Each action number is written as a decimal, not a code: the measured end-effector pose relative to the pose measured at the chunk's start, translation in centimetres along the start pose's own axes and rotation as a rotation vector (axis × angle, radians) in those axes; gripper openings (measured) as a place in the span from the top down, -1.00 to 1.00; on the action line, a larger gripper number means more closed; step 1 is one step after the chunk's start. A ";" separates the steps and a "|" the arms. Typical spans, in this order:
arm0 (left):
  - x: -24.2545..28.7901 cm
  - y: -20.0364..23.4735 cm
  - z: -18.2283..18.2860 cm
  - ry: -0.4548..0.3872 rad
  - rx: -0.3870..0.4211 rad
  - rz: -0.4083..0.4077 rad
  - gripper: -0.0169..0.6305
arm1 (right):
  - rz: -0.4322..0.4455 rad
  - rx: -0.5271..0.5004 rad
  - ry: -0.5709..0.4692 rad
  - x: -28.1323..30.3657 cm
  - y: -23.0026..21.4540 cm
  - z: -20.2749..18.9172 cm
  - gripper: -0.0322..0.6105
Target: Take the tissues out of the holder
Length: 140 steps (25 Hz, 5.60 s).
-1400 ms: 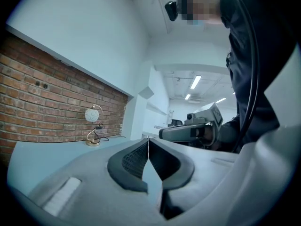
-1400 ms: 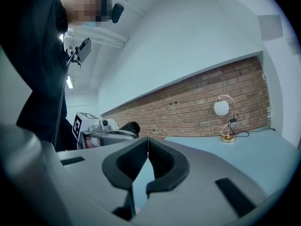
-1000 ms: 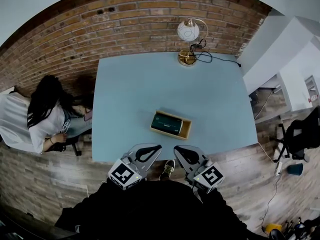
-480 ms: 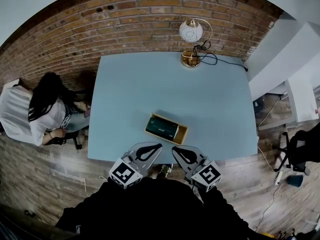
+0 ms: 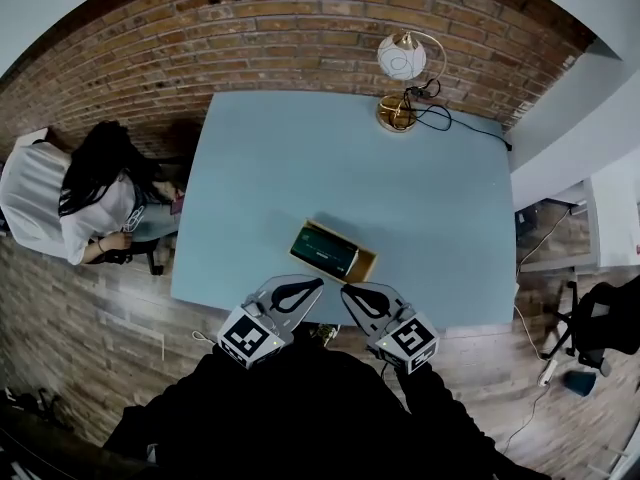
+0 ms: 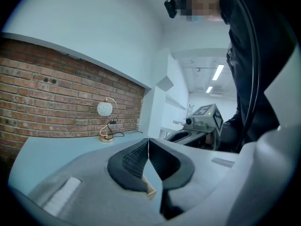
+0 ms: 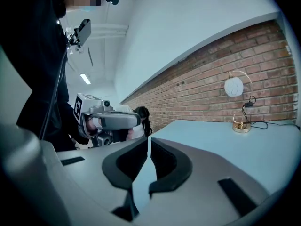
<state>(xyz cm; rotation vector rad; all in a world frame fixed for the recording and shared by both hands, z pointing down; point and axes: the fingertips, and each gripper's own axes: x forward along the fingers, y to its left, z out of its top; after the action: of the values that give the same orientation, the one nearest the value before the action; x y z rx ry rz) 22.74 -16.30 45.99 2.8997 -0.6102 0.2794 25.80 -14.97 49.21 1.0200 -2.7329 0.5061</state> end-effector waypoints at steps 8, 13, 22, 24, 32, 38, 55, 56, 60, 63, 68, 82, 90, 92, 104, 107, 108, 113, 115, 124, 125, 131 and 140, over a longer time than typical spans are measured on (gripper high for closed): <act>0.1 3.3 -1.9 -0.001 -0.023 0.027 0.92 | 0.004 -0.067 0.176 3.8 -1.5 -3.3 0.87; 0.7 5.4 -3.6 -0.014 -0.070 0.014 0.92 | -0.033 -0.144 0.308 6.4 -3.1 -4.9 0.80; 2.2 9.2 -7.6 0.011 -0.151 0.007 0.92 | -0.038 -0.202 0.593 10.0 -6.6 -10.2 0.54; 2.6 9.8 -8.2 0.016 -0.158 0.005 0.92 | -0.039 -0.208 0.651 10.3 -7.4 -11.4 0.45; 3.7 10.9 -10.7 0.055 -0.170 -0.021 0.92 | -0.038 -0.259 0.809 11.7 -9.3 -14.5 0.23; 4.5 11.6 -11.8 0.084 -0.156 -0.043 0.92 | -0.025 -0.285 0.878 12.6 -9.9 -16.3 0.07; 4.9 12.5 -13.1 0.095 -0.178 -0.080 0.92 | -0.003 -0.286 0.986 13.7 -11.5 -18.9 -0.10; 4.9 12.6 -13.1 0.094 -0.178 -0.080 0.92 | -0.003 -0.284 0.987 13.7 -11.5 -18.9 -0.10; 4.6 13.1 -13.2 0.095 -0.176 -0.073 0.92 | 0.005 -0.277 0.993 13.8 -11.5 -19.1 -0.09; 4.4 13.3 -13.3 0.102 -0.180 -0.064 0.92 | 0.004 -0.273 0.994 13.9 -11.5 -19.1 -0.08; 4.2 13.4 -13.2 0.099 -0.184 -0.051 0.92 | 0.001 -0.271 0.986 14.0 -11.4 -19.1 -0.03; 4.6 12.9 -12.9 0.104 -0.176 -0.025 0.92 | 0.003 -0.267 0.990 13.7 -11.6 -18.5 0.04; 4.5 12.7 -12.3 0.092 -0.165 -0.012 0.92 | 0.005 -0.256 0.982 13.1 -11.7 -17.5 0.04; 4.2 12.6 -12.2 0.088 -0.163 -0.008 0.92 | 0.007 -0.256 0.981 13.0 -11.4 -17.3 0.04; 2.9 11.9 -11.0 0.067 -0.134 0.007 0.92 | -0.019 -0.260 0.970 12.1 -10.5 -15.5 0.04; 2.5 11.7 -10.7 0.062 -0.128 0.008 0.92 | -0.029 -0.257 0.964 11.9 -10.3 -15.1 0.04; 2.3 11.6 -10.6 0.061 -0.126 0.008 0.92 | -0.033 -0.254 0.961 11.8 -10.2 -14.9 0.04; 1.4 11.6 -10.2 0.044 -0.123 0.022 0.92 | -0.056 -0.250 0.955 11.4 -10.1 -14.1 0.04; 1.1 11.5 -10.0 0.039 -0.119 0.027 0.92 | -0.062 -0.249 0.951 11.2 -9.9 -13.8 0.04; -0.9 10.6 -10.0 0.032 -0.101 0.057 0.92 | -0.077 -0.252 0.938 10.9 -9.5 -12.3 0.04; -1.1 10.5 -9.9 0.034 -0.099 0.061 0.92 | -0.078 -0.254 0.938 10.9 -9.4 -12.2 0.04; -2.8 10.0 -10.1 0.034 -0.089 0.096 0.92 | -0.078 -0.268 0.933 10.8 -8.3 -11.6 0.04; -4.9 8.7 -10.4 0.029 -0.073 0.136 0.92 | -0.061 -0.273 0.919 10.8 -5.8 -11.2 0.04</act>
<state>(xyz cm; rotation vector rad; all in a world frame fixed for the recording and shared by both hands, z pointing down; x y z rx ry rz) 13.23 -20.23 56.04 2.7842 -0.7966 0.3095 22.06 -21.38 64.07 0.5811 -1.8748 0.4263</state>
